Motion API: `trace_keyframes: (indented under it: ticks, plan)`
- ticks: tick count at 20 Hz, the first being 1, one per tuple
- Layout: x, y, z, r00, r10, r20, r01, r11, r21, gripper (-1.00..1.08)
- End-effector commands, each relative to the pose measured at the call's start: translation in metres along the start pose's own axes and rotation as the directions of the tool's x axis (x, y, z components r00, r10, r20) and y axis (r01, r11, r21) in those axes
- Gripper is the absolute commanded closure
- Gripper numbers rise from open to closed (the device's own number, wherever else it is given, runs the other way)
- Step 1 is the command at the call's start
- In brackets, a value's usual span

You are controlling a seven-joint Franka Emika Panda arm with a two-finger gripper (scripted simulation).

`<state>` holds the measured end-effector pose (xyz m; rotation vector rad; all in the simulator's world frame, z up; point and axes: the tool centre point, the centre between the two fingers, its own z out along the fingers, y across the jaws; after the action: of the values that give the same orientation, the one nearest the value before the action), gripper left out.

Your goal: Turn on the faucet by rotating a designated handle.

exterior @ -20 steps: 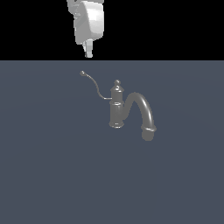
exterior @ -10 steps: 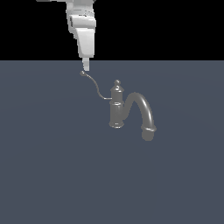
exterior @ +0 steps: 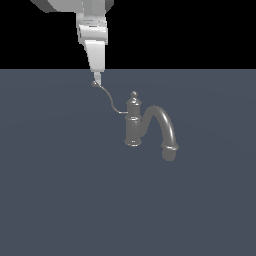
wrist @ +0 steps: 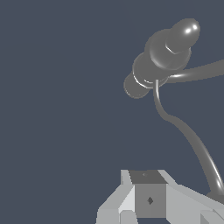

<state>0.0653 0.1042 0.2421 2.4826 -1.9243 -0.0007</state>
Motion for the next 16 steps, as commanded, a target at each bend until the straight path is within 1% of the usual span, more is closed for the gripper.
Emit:
trace_keyframes:
  ticks: [1,16]
  plan:
    - [0.000,0.000,0.000,1.000,0.002,0.000,-0.002,1.000,0.001,1.08]
    - [0.001,0.040,0.000,1.000,0.001,0.000,-0.001,1.000,0.000,1.08]
